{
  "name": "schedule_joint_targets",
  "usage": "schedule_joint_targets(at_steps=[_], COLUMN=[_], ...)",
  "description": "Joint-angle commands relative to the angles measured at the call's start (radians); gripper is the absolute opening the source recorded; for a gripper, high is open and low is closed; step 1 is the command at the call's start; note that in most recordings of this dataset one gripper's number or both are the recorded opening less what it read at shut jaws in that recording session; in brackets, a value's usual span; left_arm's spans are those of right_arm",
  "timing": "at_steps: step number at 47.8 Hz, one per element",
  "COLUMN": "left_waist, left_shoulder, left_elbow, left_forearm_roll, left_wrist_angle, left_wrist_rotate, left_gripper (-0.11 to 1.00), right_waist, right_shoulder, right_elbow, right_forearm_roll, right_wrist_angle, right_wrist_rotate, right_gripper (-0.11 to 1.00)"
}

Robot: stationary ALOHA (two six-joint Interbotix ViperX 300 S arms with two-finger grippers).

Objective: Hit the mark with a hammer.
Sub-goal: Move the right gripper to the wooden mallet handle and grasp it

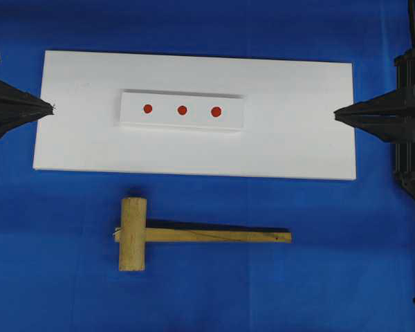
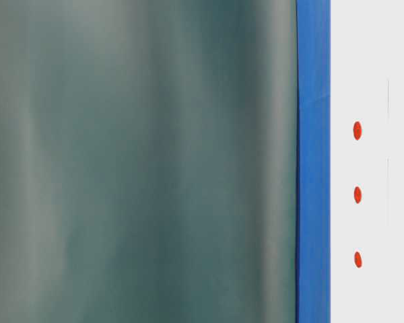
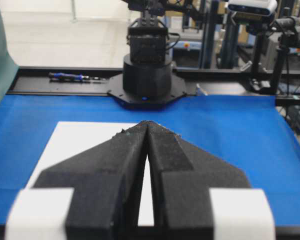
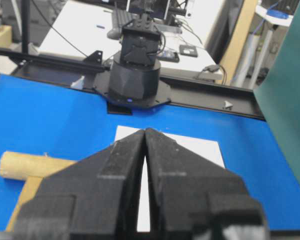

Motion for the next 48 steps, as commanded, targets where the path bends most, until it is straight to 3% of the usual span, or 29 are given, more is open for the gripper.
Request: schedule_joint_targets(at_steps=[1, 12, 21, 32, 39, 48], left_waist=[-0.014, -0.014, -0.012, -0.011, -0.006, -0.005], left_shoulder=[0.012, 0.012, 0.015, 0.015, 0.017, 0.014], left_elbow=[-0.017, -0.017, -0.015, -0.015, -0.014, -0.014], left_forearm_roll=[-0.003, -0.003, -0.005, -0.005, -0.005, -0.005], left_wrist_angle=[-0.006, 0.005, 0.041, 0.051, 0.051, 0.054], left_wrist_rotate=[0.006, 0.011, 0.011, 0.012, 0.012, 0.015], left_gripper=[0.0, 0.0, 0.0, 0.0, 0.0, 0.0], right_waist=[0.003, 0.081, 0.149, 0.173, 0.193, 0.218], right_shoulder=[0.011, 0.092, 0.216, 0.399, 0.522, 0.695], right_elbow=[-0.02, -0.103, -0.175, -0.249, -0.296, -0.368], right_forearm_roll=[0.003, 0.021, 0.026, 0.029, 0.029, 0.051], right_wrist_angle=[-0.003, 0.098, 0.132, 0.133, 0.133, 0.129], right_wrist_rotate=[0.006, 0.021, 0.077, 0.16, 0.196, 0.224], right_gripper=[0.0, -0.06, -0.06, -0.02, 0.17, 0.7])
